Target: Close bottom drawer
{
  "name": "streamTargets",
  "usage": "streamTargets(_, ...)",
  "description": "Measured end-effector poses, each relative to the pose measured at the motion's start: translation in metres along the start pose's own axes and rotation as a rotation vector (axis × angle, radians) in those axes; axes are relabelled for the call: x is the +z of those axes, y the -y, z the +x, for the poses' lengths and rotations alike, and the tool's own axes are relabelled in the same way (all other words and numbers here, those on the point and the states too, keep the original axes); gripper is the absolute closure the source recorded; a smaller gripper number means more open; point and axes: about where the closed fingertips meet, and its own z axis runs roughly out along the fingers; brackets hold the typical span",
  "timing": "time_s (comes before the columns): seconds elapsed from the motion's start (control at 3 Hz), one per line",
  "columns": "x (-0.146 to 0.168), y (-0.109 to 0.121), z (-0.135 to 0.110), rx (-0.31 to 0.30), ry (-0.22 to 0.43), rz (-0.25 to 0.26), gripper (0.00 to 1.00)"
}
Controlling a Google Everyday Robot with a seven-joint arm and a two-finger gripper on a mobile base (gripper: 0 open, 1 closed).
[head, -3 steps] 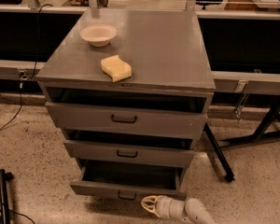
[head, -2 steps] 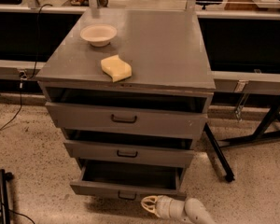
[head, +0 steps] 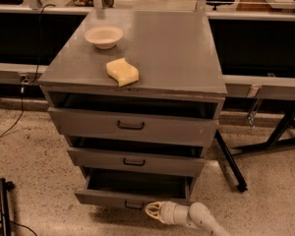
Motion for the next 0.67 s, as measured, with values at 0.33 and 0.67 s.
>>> streamTargets(0.33,0.002,0.003,0.0,-0.003,-0.002,0.005,1.0)
streamTargets(0.67,-0.002,0.017,0.003,0.0,-0.017,0.053,1.0)
